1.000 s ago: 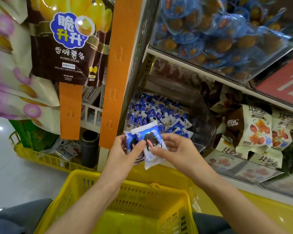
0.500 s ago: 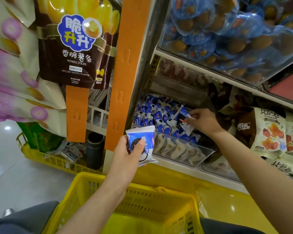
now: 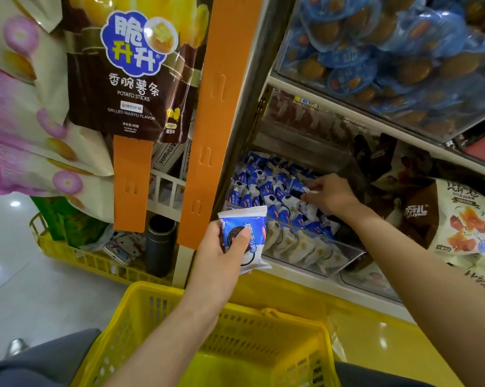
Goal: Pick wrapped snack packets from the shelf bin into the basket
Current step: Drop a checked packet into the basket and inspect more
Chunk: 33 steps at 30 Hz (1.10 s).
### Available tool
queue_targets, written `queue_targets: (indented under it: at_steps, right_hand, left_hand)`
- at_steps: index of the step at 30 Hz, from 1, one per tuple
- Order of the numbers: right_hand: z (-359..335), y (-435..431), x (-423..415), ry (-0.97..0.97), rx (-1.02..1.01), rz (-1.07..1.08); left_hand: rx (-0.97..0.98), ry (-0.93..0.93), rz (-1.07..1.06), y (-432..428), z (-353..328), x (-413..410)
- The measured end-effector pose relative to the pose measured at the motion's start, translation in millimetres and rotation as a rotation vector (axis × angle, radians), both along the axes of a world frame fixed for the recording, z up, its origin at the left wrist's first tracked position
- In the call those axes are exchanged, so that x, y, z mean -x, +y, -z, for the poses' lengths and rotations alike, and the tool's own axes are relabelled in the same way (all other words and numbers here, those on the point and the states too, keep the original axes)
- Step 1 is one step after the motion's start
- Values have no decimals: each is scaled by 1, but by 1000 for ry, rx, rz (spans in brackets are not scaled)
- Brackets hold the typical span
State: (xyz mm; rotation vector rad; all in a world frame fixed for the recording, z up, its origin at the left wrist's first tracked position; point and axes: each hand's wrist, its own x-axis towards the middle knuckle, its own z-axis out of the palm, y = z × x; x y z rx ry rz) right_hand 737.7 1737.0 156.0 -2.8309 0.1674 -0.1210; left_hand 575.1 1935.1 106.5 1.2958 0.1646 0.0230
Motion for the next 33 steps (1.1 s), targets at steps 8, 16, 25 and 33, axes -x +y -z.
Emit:
queue_targets:
  at_steps: [8,16,25,33]
  right_hand:
    - [15,3,6,214,-1,-25]
    - [2,13,8,-65,-110,-132]
    - [12,24,-2,215,35,-101]
    - [31,28,6,104,-91,-43]
  left_hand:
    - [-4,-15,-6,1,-1,-1]
    - [5,0,-2,0,1,-3]
    - [12,23,1,0,2,-3]
    - [24,23,-10,0,1,-2]
